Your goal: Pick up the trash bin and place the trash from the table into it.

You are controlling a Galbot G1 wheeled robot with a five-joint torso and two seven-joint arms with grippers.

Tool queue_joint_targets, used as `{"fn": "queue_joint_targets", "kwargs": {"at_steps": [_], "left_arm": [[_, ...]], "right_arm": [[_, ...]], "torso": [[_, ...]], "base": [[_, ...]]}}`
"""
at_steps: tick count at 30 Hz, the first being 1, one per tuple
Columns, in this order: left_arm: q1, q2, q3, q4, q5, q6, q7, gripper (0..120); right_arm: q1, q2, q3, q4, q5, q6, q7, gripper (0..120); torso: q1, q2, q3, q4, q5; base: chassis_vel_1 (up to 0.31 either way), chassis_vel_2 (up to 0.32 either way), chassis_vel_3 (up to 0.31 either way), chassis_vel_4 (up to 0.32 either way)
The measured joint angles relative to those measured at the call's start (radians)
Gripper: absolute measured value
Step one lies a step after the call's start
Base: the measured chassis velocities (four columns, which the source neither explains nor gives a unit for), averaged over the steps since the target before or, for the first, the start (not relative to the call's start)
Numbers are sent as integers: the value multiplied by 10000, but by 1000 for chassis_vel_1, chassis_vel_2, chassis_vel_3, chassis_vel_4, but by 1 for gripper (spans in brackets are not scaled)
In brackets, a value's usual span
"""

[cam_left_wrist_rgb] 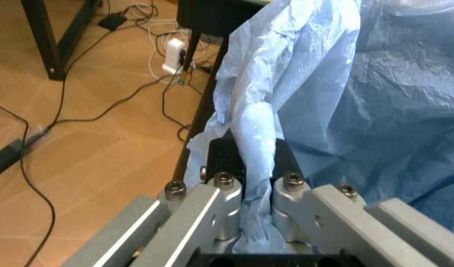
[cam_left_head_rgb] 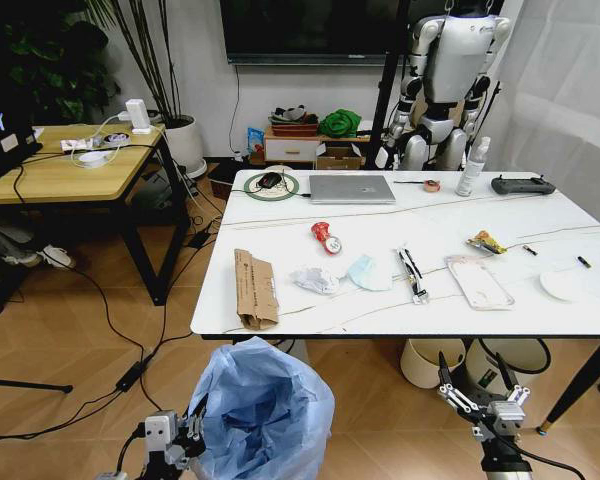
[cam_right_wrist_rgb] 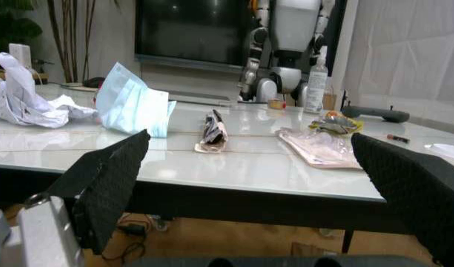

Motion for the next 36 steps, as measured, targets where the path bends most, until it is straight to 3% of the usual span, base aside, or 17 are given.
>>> {"fn": "queue_joint_targets", "kwargs": {"at_steps": [12, 18, 28, 36], "left_arm": [[-27, 71, -283, -22, -383, 278, 850, 0], [313, 114, -737, -111, -349, 415, 890, 0], [500, -162, -940, -361, 269, 475, 369, 0], [531, -523, -1109, -494, 280, 540, 377, 0]], "right_arm": [[-89, 0, 24, 164, -25, -17, 36, 100], [-196, -95, -312, 873, 350, -795, 658, 100], [593, -1943, -460, 903, 1831, -2196, 1110, 100], [1108, -2563, -783, 482, 2620, -2562, 1114, 100]], "torso": [[-6, -14, -9, 0, -1], [-9, -20, -12, -3, 1], [-11, -26, -15, 1, 2], [-13, -29, -17, -1, 2]], "base": [[0, 0, 0, 0], [0, 0, 0, 0], [0, 0, 0, 0], [0, 0, 0, 0]]}}
